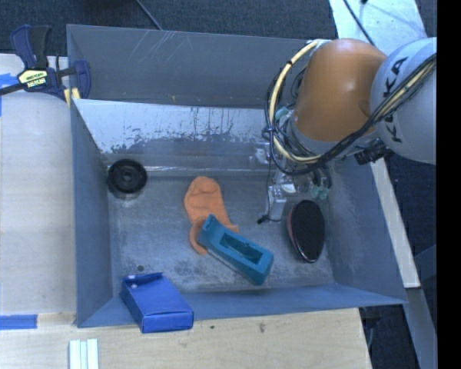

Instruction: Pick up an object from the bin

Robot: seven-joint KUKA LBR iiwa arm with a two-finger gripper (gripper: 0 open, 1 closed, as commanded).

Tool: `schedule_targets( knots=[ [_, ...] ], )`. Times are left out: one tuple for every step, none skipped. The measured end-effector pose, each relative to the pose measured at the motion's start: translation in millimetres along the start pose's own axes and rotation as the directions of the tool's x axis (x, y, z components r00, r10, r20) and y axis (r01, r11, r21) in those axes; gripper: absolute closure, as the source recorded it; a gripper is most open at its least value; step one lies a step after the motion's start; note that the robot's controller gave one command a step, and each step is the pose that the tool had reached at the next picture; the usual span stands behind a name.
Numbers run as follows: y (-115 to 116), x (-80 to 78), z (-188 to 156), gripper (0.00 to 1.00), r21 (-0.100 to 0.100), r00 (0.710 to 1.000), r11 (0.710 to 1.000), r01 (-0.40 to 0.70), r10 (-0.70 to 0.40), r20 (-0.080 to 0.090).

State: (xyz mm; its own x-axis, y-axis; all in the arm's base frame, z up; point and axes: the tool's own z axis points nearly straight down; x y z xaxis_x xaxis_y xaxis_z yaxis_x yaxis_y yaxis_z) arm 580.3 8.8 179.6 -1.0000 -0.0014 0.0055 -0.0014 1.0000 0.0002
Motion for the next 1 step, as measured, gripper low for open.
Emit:
schedule_targets(
  knots=[
    [0.0,-1.7,-4.9,0.0,0.0,1.0,1.0,0.0,0.0,0.009]
  ],
)
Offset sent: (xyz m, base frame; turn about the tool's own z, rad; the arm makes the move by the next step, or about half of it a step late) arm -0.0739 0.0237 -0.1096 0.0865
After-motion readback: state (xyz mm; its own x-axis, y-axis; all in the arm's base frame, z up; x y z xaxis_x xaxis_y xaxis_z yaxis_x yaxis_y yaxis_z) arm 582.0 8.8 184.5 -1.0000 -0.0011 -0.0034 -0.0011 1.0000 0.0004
